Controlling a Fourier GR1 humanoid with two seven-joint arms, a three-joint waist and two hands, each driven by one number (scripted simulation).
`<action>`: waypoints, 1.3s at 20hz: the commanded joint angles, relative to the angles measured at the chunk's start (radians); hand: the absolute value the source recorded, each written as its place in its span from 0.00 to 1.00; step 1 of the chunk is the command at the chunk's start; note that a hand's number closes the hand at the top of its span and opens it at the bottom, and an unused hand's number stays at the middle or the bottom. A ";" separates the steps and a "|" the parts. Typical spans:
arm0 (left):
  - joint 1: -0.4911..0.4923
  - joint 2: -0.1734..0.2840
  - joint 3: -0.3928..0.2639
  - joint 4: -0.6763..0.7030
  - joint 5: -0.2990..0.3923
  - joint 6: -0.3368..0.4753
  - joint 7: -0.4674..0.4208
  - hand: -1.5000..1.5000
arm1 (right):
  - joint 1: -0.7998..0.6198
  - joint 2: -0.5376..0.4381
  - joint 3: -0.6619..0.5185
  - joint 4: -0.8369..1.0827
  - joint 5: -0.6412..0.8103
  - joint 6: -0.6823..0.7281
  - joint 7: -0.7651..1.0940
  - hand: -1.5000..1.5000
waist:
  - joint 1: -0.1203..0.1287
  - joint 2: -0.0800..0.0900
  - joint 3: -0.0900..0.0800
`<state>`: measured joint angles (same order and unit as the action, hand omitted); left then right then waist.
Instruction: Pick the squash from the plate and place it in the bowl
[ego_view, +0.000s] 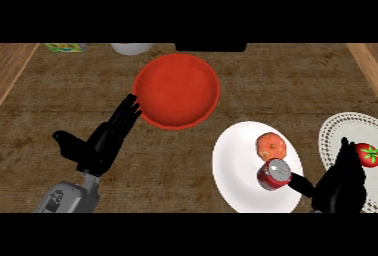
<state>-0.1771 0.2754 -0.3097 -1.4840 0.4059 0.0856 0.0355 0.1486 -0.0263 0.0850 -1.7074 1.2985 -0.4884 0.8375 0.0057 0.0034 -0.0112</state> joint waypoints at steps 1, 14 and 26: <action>-0.003 0.003 -0.017 -0.028 -0.014 0.010 0.030 0.50 | -0.089 0.025 0.073 -0.014 0.116 0.189 0.306 0.00 | 0.029 -0.002 0.005; -0.021 -0.031 -0.017 -0.012 -0.023 0.013 0.027 0.50 | -0.331 0.026 0.066 0.081 -0.011 0.459 0.649 0.00 | 0.014 0.001 0.010; 0.016 -0.021 -0.003 -0.050 -0.027 0.004 0.027 0.50 | -0.398 0.026 0.011 0.210 -0.106 0.491 0.650 0.00 | 0.016 -0.002 0.010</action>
<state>-0.1631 0.2605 -0.3125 -1.5340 0.3909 0.0906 0.0773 -0.1842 -0.0027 0.0843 -1.5461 1.2142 -0.0266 1.2467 0.0218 0.0007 -0.0014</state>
